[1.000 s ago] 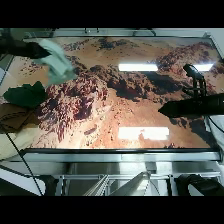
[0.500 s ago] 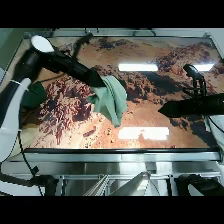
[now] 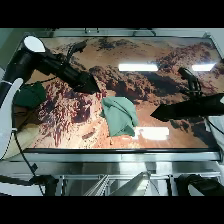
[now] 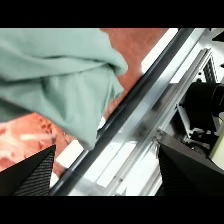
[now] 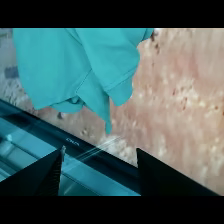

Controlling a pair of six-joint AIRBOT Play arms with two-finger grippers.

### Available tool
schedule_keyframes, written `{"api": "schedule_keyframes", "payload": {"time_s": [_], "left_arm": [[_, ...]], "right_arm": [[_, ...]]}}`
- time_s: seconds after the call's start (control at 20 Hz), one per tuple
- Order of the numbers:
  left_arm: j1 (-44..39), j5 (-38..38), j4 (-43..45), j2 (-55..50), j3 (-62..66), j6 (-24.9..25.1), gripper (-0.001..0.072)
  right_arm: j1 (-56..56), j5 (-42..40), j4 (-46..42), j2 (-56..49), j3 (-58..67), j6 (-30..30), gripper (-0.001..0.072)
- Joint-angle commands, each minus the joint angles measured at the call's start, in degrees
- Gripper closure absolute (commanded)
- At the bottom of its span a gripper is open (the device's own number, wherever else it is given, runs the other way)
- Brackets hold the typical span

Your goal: Fold the shirts.

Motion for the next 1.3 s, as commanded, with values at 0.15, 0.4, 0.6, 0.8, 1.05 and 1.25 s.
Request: {"api": "schedule_keyframes", "payload": {"time_s": [0.15,0.4,0.6,0.8,1.05,1.25], "left_arm": [[-2.23,12.63,-0.7,7.61,-29.81,3.37,0.0012],[-8.81,22.32,-8.79,4.26,-38.97,8.85,0.0013],[-11.17,22.56,-12.79,-1.99,-33.97,10.69,0.0016],[-13.07,18.6,-12.81,-6.03,-25.03,10.64,0.0705],[-9.9,9.51,-12.59,1.18,-6.54,5.62,0.0708],[-3.13,11.72,-12.59,9.33,18.36,-0.09,0.0699]], "right_arm": [[6.08,-3.26,2.32,-12.2,-1.7,-4.24,0.0205],[12.48,-7.87,2.32,-26.18,-1.7,-7.19,0.0205],[12.83,-11.15,6.58,-31.54,-1.7,-11.28,0.0219],[12.81,-12.46,10.4,-31.47,-0.61,-15.54,0.0692],[8.04,-3.34,9.64,-21.09,15.65,-15.63,0.0694],[1.73,-5.16,9.53,-9.11,39.82,-14.43,0.0694]]}}
